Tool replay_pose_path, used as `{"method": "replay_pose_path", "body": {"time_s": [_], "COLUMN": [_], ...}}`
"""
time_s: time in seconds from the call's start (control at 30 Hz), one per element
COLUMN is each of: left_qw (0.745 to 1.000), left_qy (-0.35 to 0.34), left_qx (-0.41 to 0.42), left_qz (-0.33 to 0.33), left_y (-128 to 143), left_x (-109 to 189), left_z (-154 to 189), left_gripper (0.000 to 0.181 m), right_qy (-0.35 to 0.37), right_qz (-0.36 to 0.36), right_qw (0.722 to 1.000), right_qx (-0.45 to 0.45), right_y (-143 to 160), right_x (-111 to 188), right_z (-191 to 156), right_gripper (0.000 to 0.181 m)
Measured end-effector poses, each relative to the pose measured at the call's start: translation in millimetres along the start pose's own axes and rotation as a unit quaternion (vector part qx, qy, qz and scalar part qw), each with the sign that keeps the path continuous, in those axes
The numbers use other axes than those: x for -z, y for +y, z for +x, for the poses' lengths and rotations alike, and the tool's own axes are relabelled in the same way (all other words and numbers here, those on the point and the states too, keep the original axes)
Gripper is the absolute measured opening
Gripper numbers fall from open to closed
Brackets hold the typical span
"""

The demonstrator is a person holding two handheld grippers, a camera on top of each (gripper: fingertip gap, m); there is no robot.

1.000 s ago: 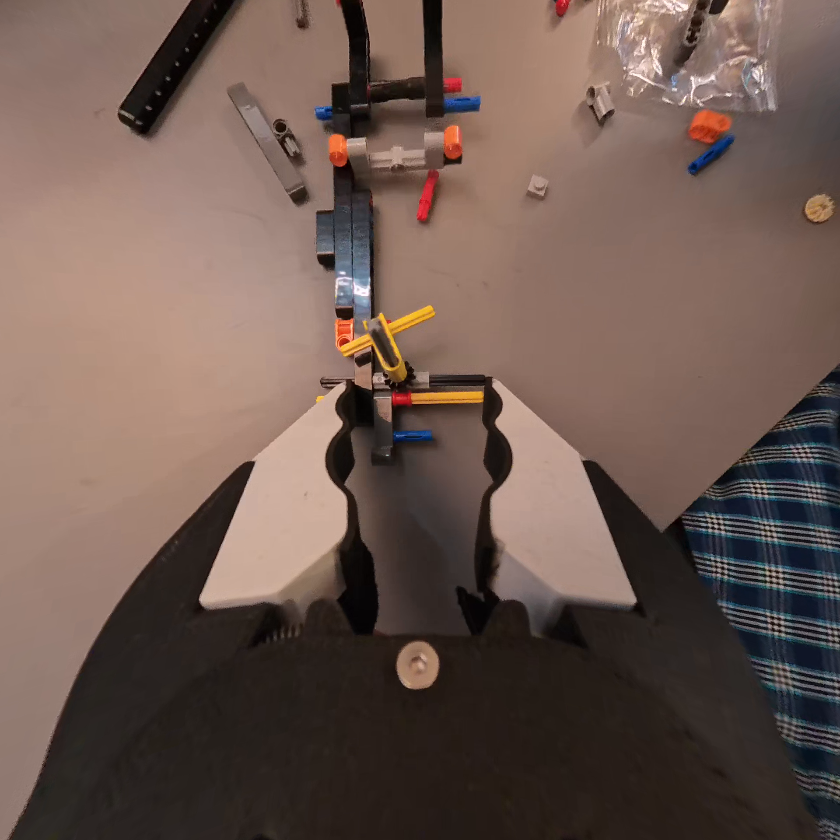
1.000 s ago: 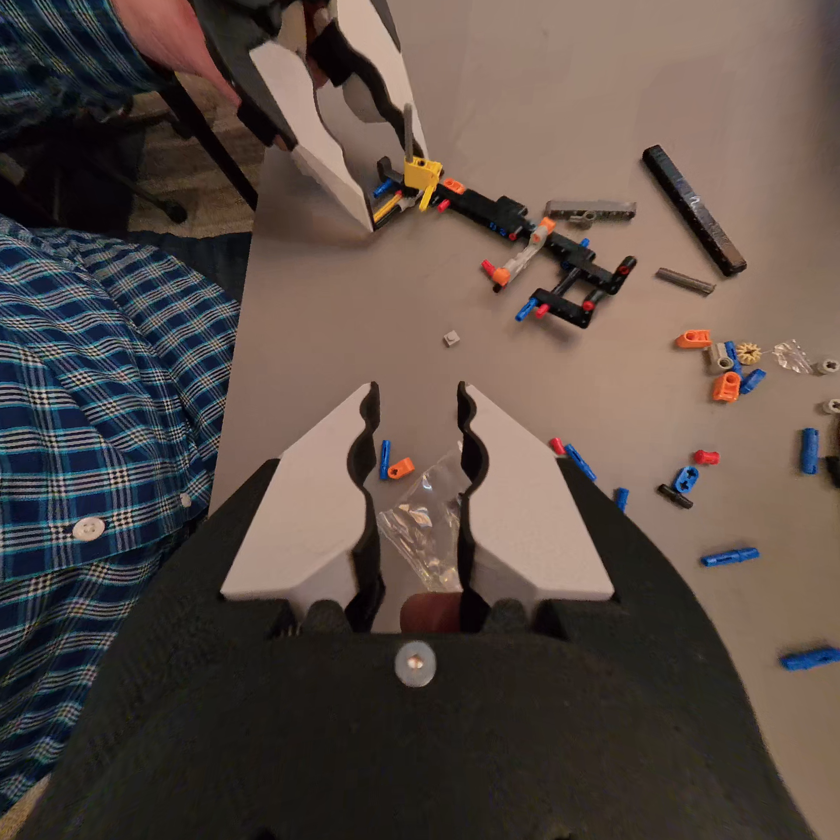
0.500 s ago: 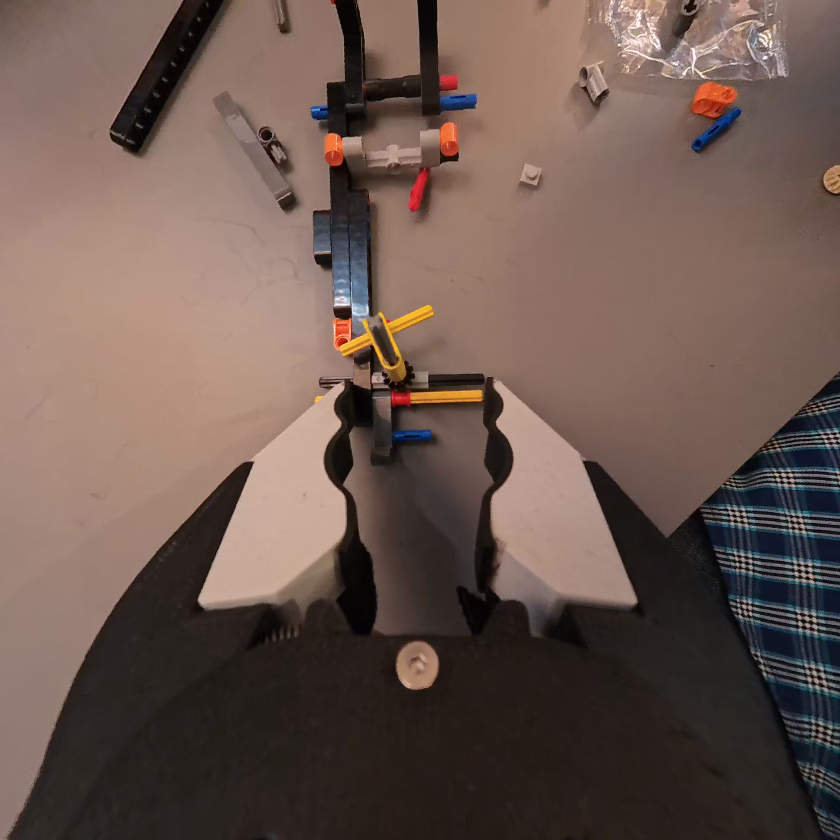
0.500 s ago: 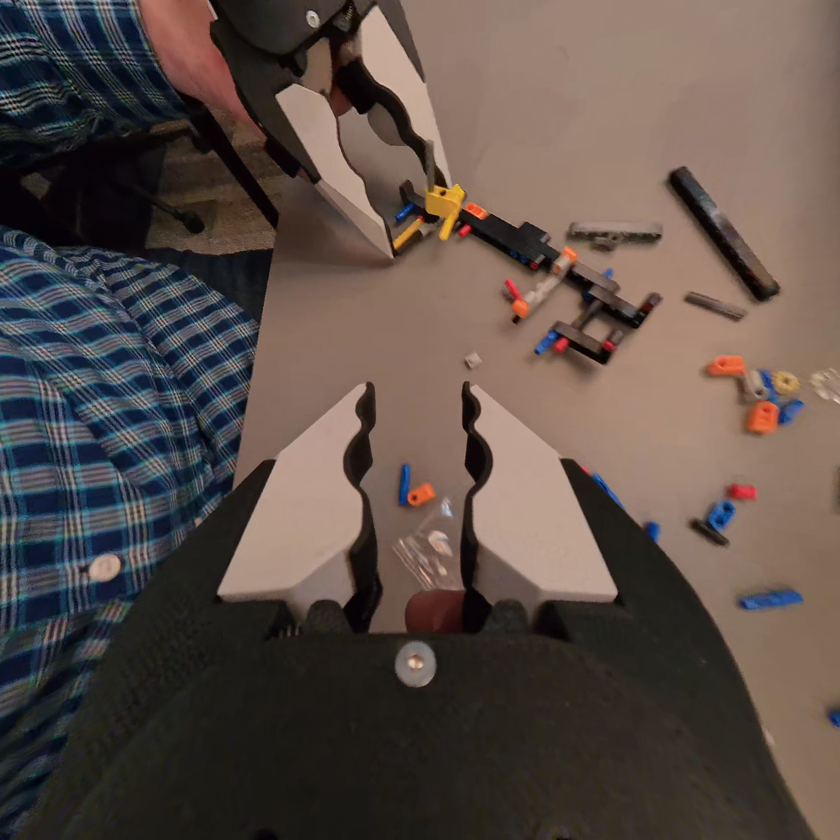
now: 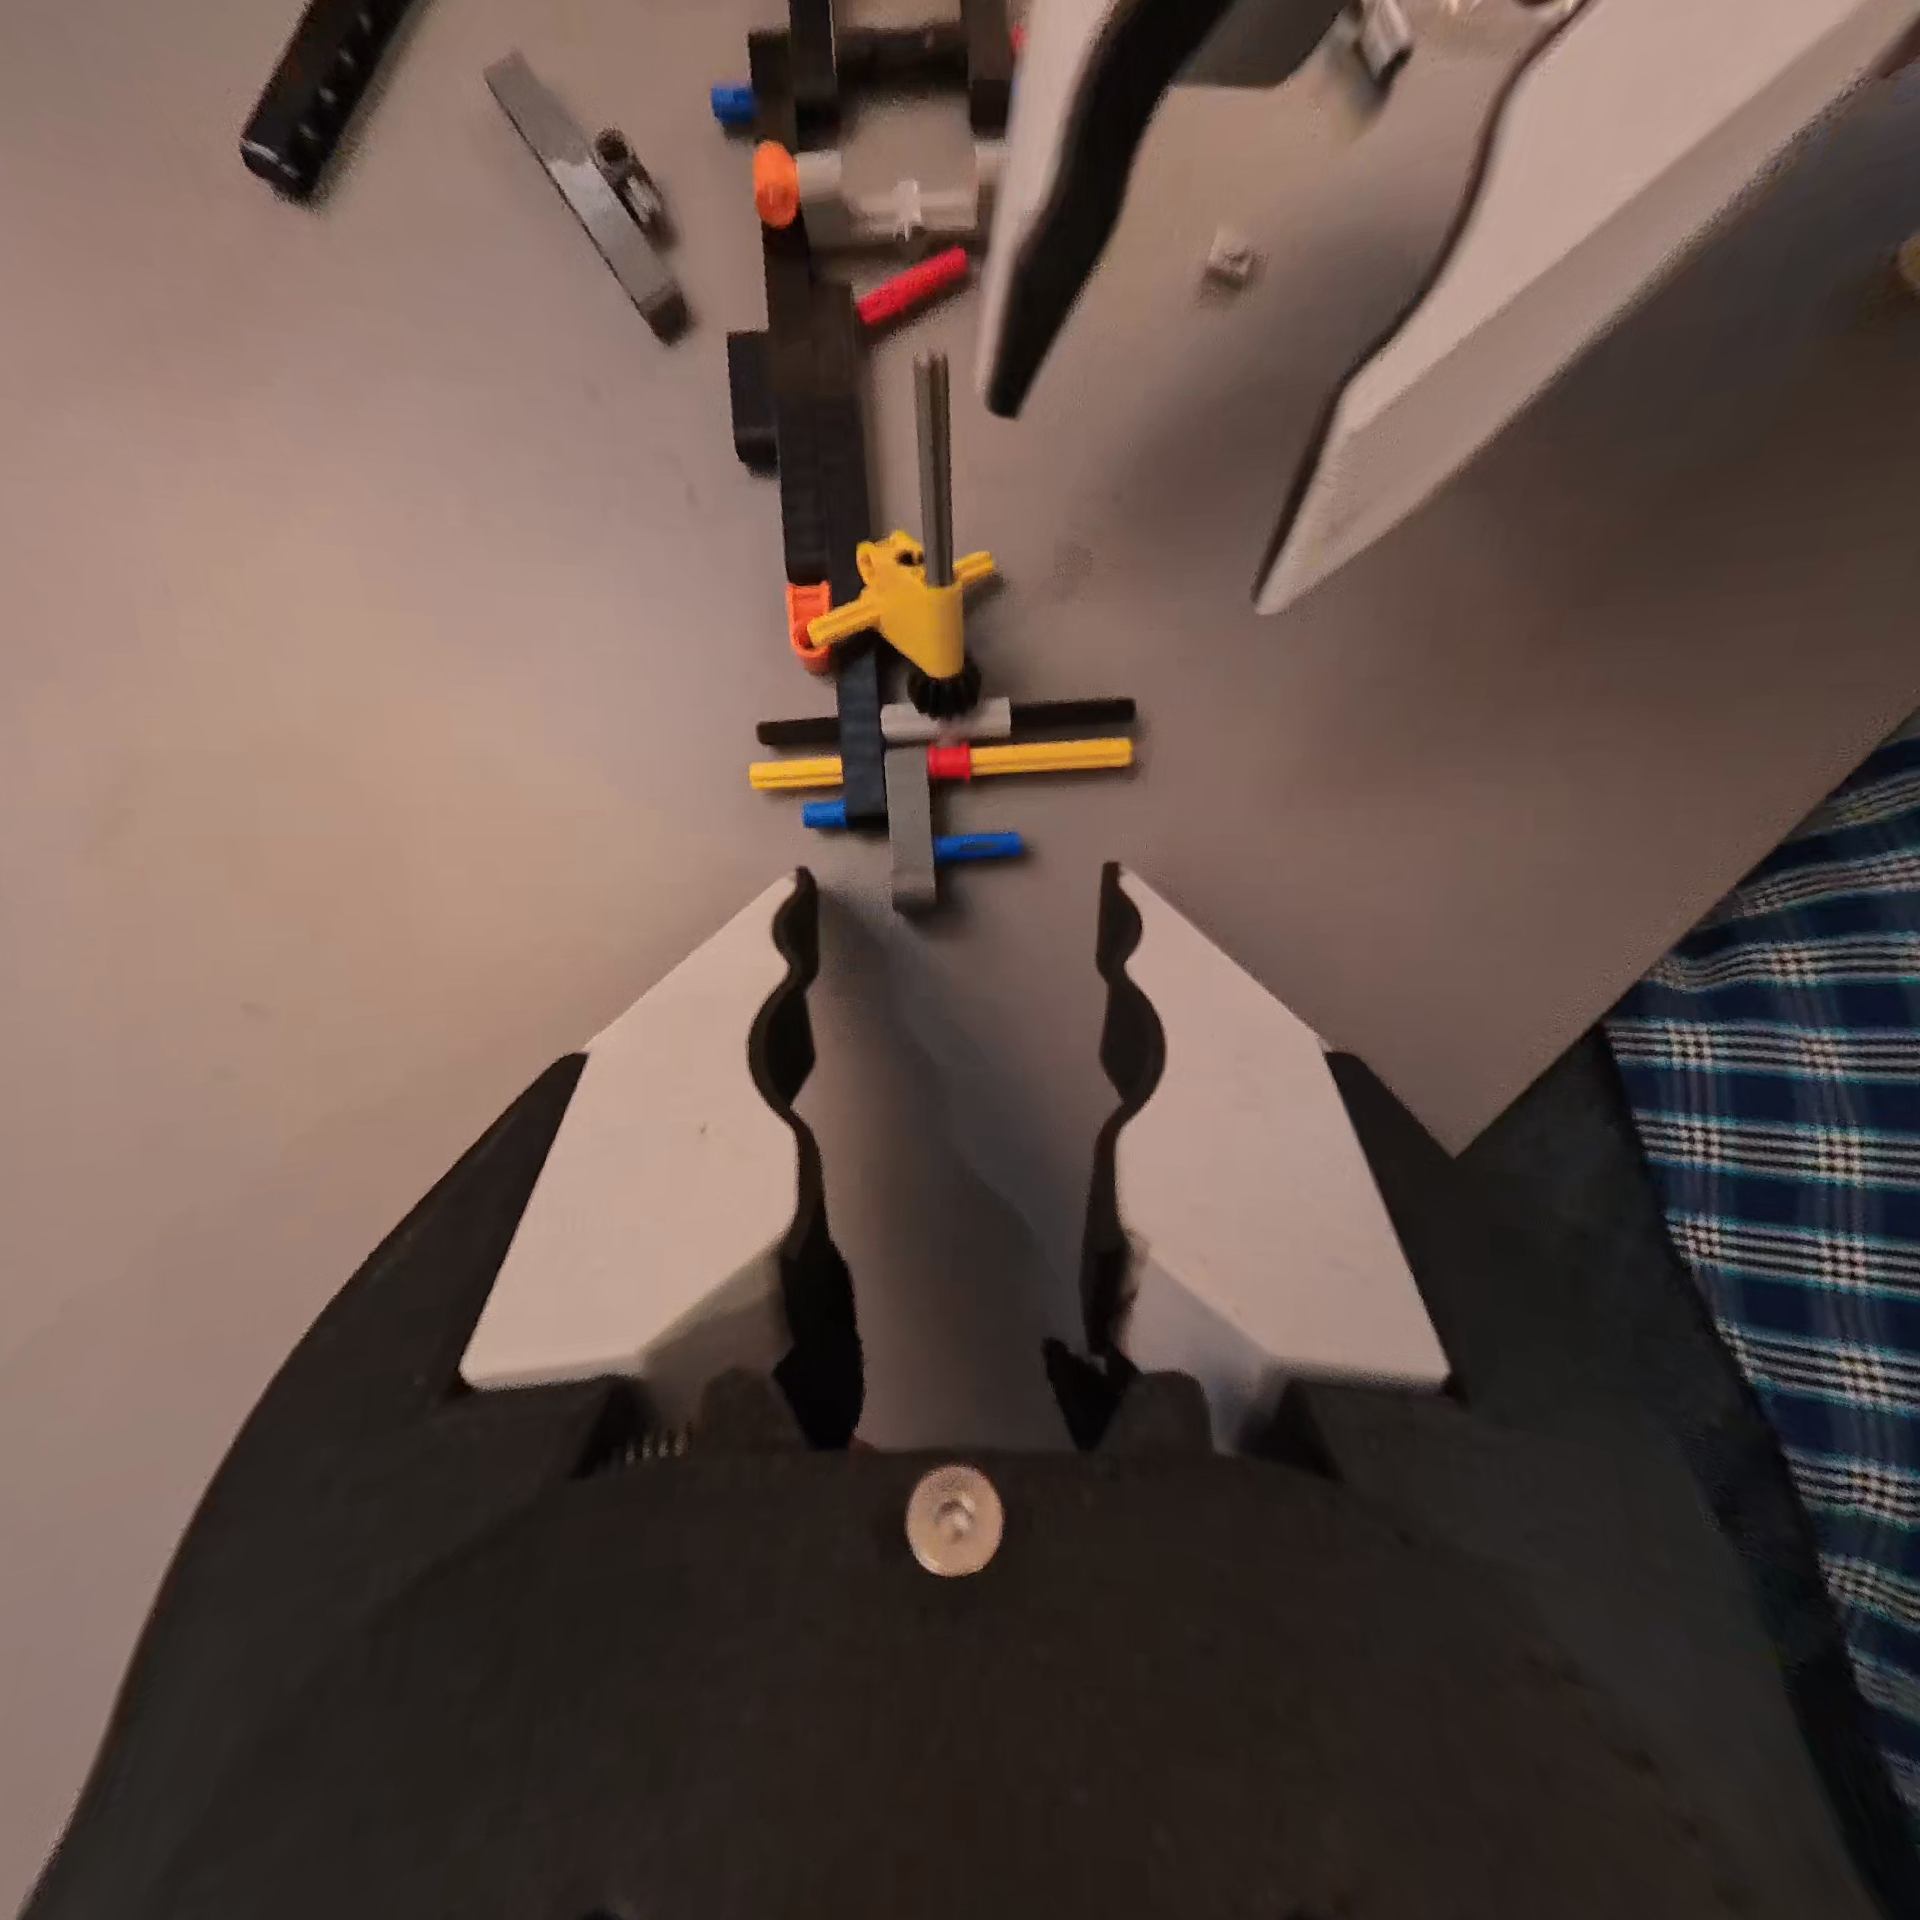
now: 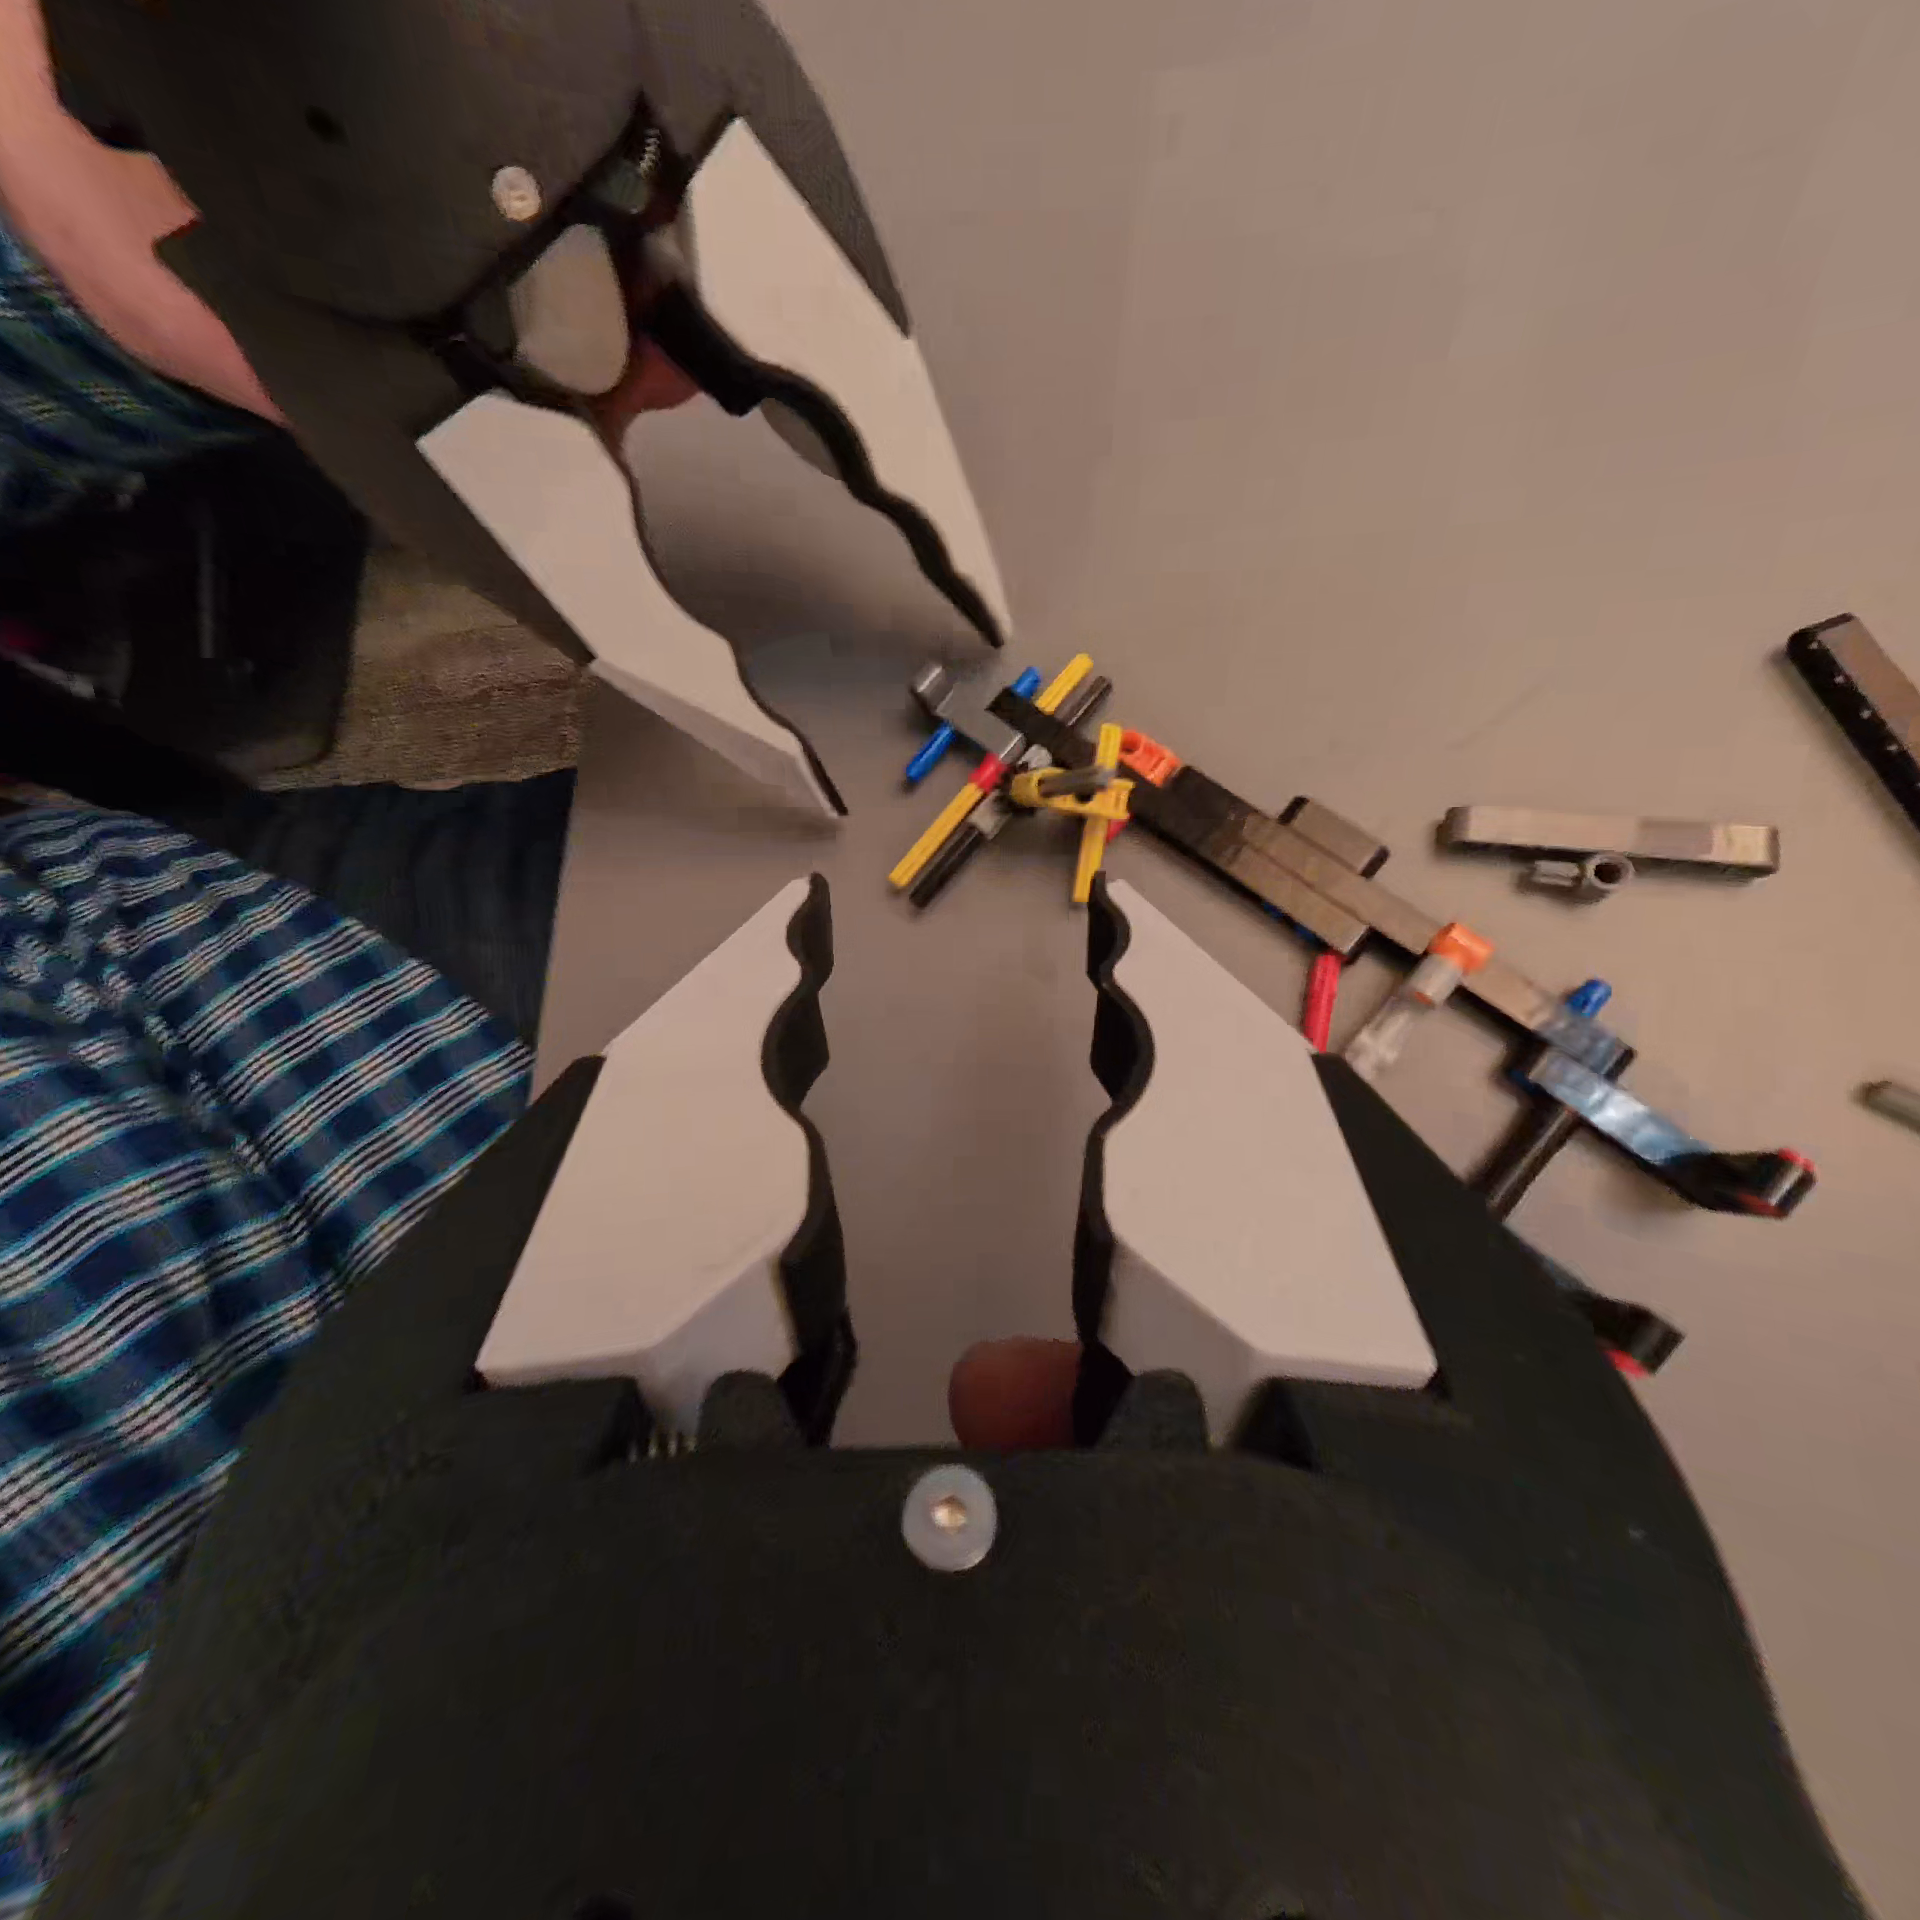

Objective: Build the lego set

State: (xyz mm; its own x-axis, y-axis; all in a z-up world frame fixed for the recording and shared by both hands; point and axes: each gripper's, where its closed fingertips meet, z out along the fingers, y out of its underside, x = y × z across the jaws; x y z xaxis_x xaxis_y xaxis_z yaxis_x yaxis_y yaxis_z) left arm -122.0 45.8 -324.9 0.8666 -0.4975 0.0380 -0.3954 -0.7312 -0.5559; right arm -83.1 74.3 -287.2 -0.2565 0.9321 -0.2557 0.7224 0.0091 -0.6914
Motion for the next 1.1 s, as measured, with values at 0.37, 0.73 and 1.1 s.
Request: {"method": "replay_pose_path", "body": {"time_s": [0.37,0.73,1.1], "left_qw": [0.999,0.999,0.999], "left_qy": [0.029,0.036,0.015], "left_qx": [-0.014,-0.003,0.010], "left_qz": [0.024,0.030,0.038], "left_y": [-1.5,-0.4,2.2], "left_x": [-2.3,-0.6,15.4], "left_z": [5.4,5.9,-4.3], "left_gripper": [0.043,0.053,0.065], "right_qy": [-0.011,-0.037,0.008], "right_qz": [0.004,-0.016,0.025], "right_qw": [0.999,0.996,0.996], "right_qx": [0.036,0.082,0.082], "right_y": [-20.2,-21.4,-22.0], "right_x": [-28.5,-35.1,38.9], "right_z": [-17.8,-30.8,-12.8], "right_gripper": [0.052,0.058,0.057]}}
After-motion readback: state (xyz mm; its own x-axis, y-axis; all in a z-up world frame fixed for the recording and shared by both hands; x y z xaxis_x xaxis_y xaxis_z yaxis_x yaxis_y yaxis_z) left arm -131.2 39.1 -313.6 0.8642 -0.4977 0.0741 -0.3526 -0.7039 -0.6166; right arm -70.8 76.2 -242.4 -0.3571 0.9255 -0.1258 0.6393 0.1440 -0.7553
